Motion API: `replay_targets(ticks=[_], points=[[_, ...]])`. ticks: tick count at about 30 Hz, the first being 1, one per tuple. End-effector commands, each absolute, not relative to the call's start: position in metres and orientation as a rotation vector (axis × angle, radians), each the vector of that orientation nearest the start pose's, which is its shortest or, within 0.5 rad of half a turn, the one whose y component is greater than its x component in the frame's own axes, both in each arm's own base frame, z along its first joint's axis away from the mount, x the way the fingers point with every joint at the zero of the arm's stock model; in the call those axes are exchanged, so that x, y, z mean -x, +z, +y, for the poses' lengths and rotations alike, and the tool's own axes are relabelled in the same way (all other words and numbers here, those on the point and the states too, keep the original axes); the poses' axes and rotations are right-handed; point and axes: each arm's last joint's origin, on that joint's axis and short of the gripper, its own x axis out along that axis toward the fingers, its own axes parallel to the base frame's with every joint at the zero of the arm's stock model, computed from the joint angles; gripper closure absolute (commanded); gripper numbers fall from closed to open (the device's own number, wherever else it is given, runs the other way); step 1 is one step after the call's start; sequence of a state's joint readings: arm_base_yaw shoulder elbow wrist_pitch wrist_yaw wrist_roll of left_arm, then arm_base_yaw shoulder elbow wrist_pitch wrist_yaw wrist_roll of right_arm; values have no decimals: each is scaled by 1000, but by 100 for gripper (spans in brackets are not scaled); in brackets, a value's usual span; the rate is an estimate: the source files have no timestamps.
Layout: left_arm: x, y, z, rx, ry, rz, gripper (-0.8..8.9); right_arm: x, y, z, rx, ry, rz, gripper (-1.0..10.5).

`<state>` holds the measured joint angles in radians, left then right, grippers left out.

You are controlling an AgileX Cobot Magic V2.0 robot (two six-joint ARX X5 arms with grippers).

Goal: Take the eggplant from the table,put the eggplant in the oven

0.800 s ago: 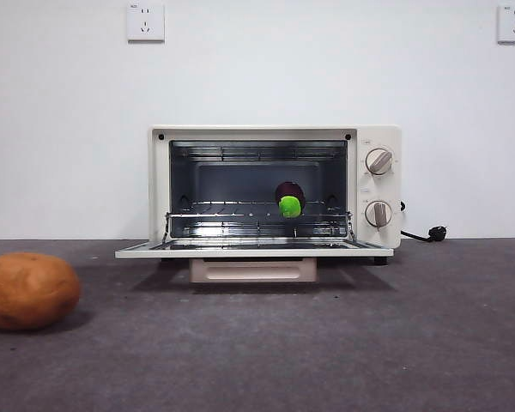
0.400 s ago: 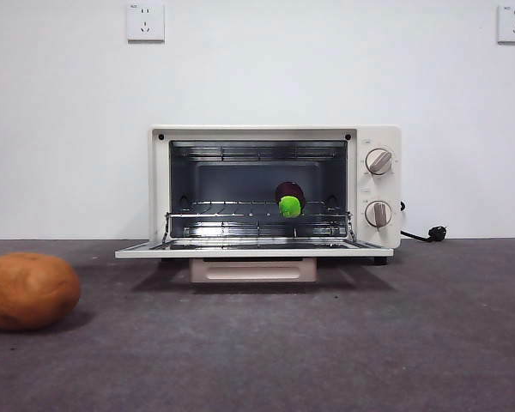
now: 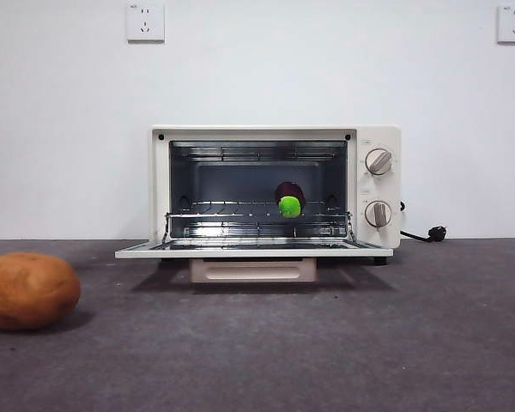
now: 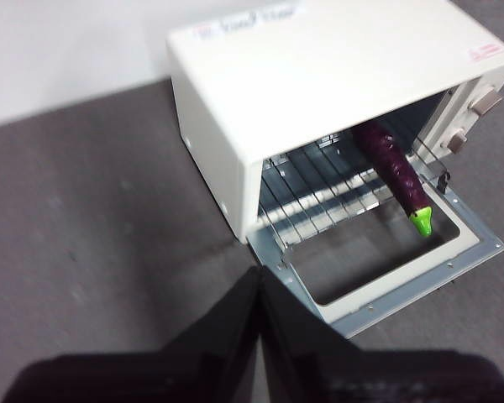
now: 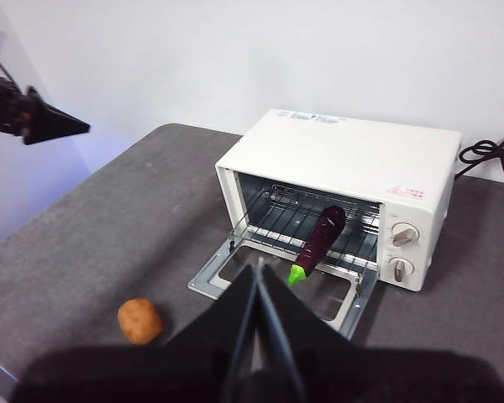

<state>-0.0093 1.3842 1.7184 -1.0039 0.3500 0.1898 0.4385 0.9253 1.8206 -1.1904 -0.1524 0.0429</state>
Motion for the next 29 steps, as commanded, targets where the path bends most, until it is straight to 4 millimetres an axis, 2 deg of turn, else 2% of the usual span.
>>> replay_targets(ticks=[1,4,9,14,21,29], points=[[-274,412,-5,-9,-420,703,819,-46,515,26,16,569,292,958],[-289,374,3,54,-444,767,820,-41,515,24,19,569,291,958],[-302,303,17,195,-501,834,820,-36,511,21,24,568,317,958],[-309,250,26,322,-554,857,820,-34,505,20,38,550,391,958],[-323,199,26,393,-598,932,820,-30,500,18,44,548,436,958],[-339,159,14,443,-682,995,820,-27,500,17,13,542,438,958]])
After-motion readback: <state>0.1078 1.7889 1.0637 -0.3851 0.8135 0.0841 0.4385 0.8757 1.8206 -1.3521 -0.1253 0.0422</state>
